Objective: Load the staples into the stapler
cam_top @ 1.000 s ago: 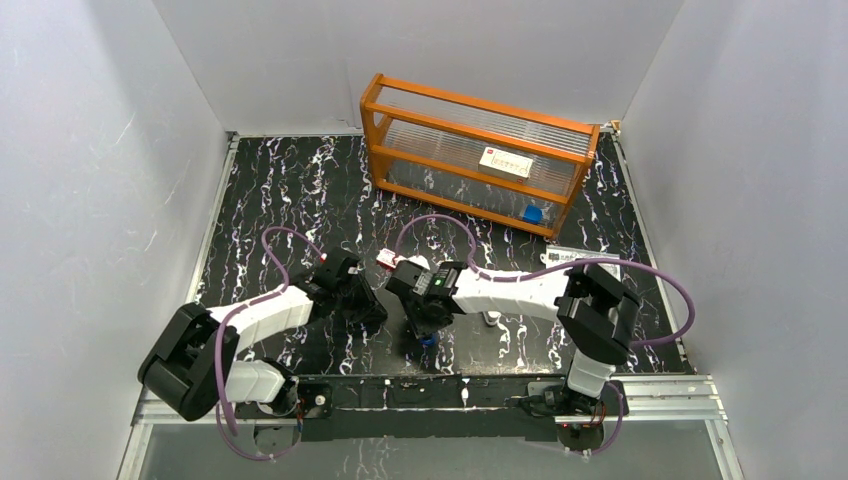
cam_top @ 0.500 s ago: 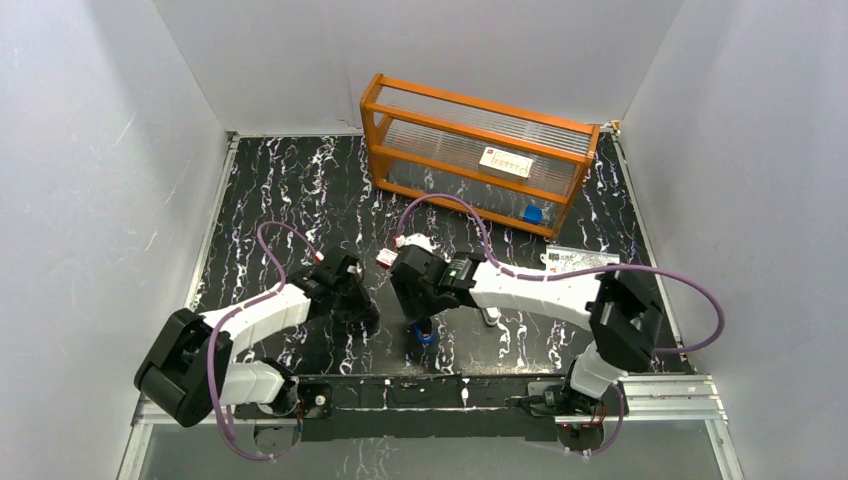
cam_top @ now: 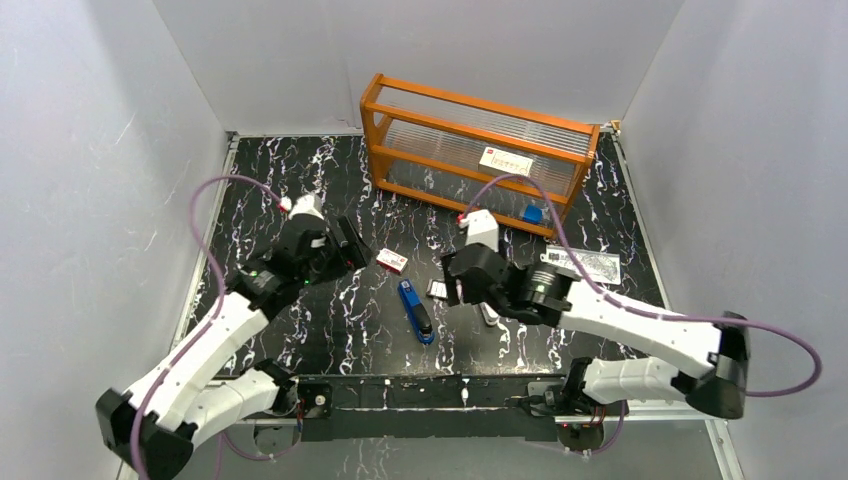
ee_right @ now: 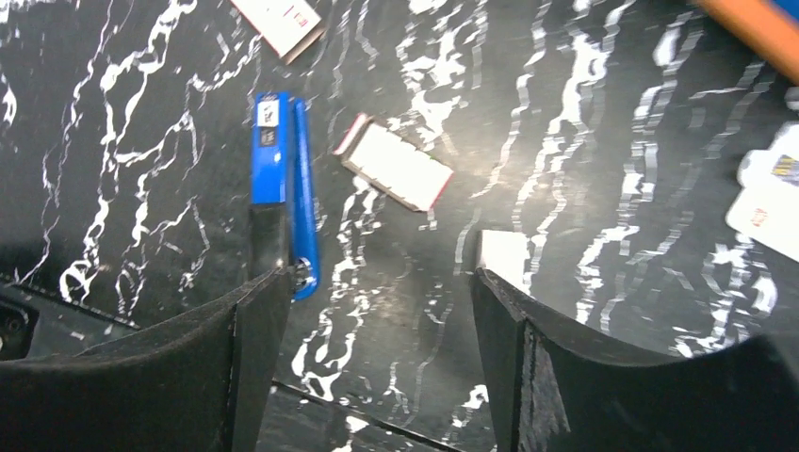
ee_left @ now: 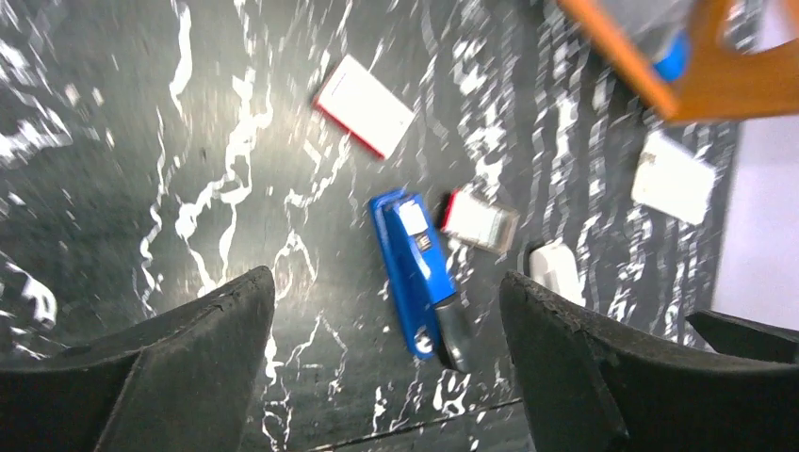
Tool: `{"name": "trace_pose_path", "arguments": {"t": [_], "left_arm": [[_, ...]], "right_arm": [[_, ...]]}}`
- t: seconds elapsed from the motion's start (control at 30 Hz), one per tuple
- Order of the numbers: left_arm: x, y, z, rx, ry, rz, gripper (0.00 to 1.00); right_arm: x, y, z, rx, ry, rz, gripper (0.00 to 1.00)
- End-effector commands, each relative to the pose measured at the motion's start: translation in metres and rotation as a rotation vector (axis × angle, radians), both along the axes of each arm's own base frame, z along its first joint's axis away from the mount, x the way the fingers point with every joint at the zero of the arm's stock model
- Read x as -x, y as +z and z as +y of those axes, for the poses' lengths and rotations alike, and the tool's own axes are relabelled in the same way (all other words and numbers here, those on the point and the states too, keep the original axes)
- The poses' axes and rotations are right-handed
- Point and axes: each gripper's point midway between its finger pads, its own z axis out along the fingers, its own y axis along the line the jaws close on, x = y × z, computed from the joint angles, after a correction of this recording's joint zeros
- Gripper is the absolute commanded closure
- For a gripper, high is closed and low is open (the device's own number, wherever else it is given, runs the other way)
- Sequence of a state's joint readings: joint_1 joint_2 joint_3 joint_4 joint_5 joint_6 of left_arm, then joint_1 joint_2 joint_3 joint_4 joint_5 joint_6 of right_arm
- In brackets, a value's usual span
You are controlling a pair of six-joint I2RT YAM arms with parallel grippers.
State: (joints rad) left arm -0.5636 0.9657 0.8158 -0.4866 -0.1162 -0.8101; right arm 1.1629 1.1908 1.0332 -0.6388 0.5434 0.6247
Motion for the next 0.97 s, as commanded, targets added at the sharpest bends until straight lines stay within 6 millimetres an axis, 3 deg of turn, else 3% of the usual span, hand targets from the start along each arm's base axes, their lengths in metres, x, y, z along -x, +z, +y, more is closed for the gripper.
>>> {"name": "trace_pose_path", "arguments": {"t": [0.0,0.2,0.4,0.5,0.67,0.93], "left_arm": [[-0.002,0.062,0.041,-0.153,0.032,-0.168,0.13],[0.012,0.122,0.083,-0.269,0.104,-0.275,0.12],[0.037,0.194,0.111,-0.299,0.116,-0.390,0.12],[0.047,0.217,0.127,-0.321,0.155,-0.423,0.11],[0.056,0.227,0.140,-0.339,0.184,-0.439,0.11],[0.054,0.221,0.137,-0.317,0.189,-0.447,0.10]], "right_arm": [[-0.014,0.042,-0.057,0.035,-0.148,-0.167,0.19],[-0.014,0.102,-0.106,0.020,-0.216,-0.291,0.02],[-0.010,0.156,-0.140,-0.002,-0.262,-0.362,0.01],[-0.008,0.176,-0.148,-0.030,-0.267,-0.383,0.01],[-0.003,0.186,-0.160,-0.063,-0.279,-0.389,0.01],[0.001,0.189,-0.165,-0.131,-0.291,-0.399,0.01]]}}
